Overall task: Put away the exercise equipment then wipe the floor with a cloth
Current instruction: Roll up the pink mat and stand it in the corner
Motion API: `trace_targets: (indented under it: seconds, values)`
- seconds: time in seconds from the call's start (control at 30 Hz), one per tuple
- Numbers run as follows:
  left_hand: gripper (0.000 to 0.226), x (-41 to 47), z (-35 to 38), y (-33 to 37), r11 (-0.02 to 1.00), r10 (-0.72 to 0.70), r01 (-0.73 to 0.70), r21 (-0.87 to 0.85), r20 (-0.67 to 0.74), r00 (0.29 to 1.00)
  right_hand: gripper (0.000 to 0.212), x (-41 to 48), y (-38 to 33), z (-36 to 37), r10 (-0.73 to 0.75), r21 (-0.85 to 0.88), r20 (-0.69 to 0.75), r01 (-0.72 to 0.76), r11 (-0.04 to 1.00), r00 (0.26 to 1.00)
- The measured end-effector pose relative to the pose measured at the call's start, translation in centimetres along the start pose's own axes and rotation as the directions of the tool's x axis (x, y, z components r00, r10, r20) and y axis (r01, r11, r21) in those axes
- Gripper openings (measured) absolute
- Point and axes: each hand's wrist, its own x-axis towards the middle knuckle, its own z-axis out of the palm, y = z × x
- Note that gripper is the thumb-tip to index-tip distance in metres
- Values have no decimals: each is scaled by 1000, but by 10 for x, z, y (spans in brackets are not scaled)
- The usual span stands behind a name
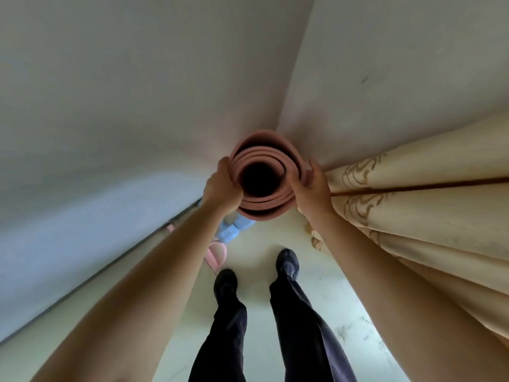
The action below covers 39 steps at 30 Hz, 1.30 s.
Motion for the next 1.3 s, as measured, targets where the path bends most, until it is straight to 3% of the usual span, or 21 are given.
trace_targets:
  seconds: [0.1,0.13,0.23,0.3,0.4,0.53,0.6,0.7,0.8,0.93,1.03,1.13,1.23,1.3]
  values:
    - [54,10,16,3,991,-110,107,-79,-34,993,49,-1,12,4,47,57,-53,-44,997,997]
    - [58,10,18,4,988,-128,124,-94,-45,991,52,-1,17,6,76,93,-73,-69,993,994]
    - [83,12,19,7,988,-145,144,-64,-13,989,88,-2,25,9,235,176,-70,-220,959,969]
    - [99,11,18,10,984,-171,172,-52,27,985,79,-4,21,9,310,99,-42,-305,947,950]
    - [110,12,16,16,979,-204,204,10,33,978,35,4,9,7,277,-89,92,-269,959,957]
    - [108,17,16,27,986,-128,123,113,40,991,21,32,-9,-1,283,-69,24,-281,957,959]
    - [103,20,16,31,990,-92,86,113,46,995,31,47,-8,-8,249,-45,-54,-251,967,967]
    - [95,29,13,35,995,-92,91,30,28,995,52,76,20,-18,125,-241,-36,-130,962,991]
    - [94,34,10,36,996,-79,77,41,50,996,43,68,5,-17,57,-390,-13,-58,919,998]
    - [94,32,7,38,985,14,-27,170,80,997,51,60,-16,-7,20,-515,41,3,857,999]
    - [89,37,4,31,975,64,-71,209,39,997,51,64,-18,-6,-61,-431,-24,45,901,998]
    - [80,43,2,19,969,100,-97,226,2,995,39,66,-18,-3,-50,-346,-83,18,938,995]
    - [70,41,6,10,993,102,-104,49,43,994,67,69,-15,-5,141,-129,-47,-146,981,989]
    - [59,37,8,7,991,120,-119,-64,22,993,60,62,-17,-5,144,-70,77,-139,988,987]
